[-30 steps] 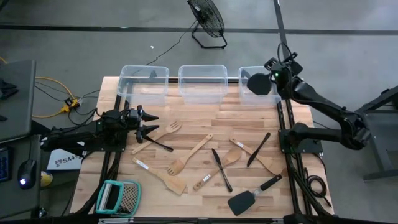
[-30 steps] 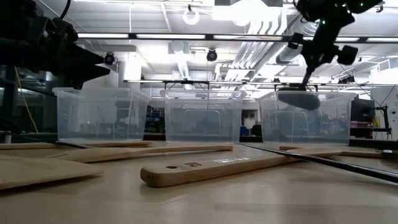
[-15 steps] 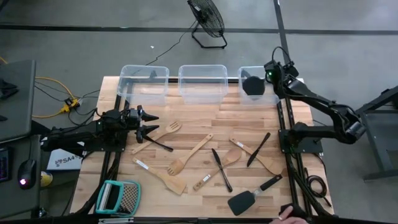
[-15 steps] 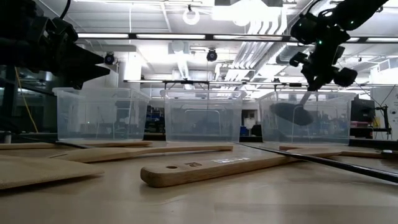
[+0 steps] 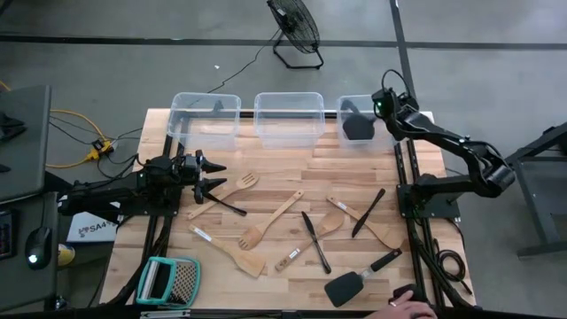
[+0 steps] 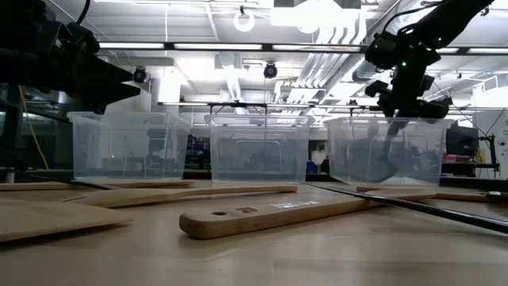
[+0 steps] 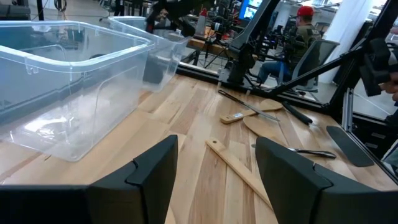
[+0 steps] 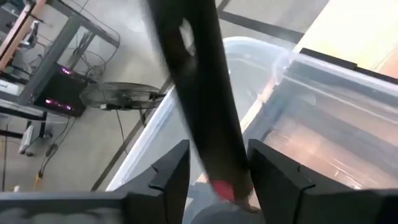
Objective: Pick & Place Kitchen Items
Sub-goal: Put the black spatula into the right transparent bin, then put the right table knife into the middle transparent bin
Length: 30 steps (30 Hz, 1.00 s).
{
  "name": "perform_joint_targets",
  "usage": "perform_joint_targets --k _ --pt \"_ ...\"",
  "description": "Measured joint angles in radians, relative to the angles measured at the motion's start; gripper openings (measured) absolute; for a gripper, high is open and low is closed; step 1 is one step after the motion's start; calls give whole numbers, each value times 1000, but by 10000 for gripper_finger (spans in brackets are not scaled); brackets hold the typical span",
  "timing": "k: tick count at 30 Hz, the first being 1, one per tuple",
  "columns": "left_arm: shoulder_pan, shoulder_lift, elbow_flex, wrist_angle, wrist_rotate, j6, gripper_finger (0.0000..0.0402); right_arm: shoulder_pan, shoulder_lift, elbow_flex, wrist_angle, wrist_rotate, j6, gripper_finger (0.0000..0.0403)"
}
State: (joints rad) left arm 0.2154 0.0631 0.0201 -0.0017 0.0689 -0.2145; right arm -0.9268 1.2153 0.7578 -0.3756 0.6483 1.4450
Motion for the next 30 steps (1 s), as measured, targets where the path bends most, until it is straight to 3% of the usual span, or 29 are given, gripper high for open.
perform_joint_targets --k 17,30 --pt "0 0 0 0 0 0 214 11 -111 0 29 -7 -114 243" --pt "0 0 0 0 0 0 214 98 -269 0 28 4 -394 247"
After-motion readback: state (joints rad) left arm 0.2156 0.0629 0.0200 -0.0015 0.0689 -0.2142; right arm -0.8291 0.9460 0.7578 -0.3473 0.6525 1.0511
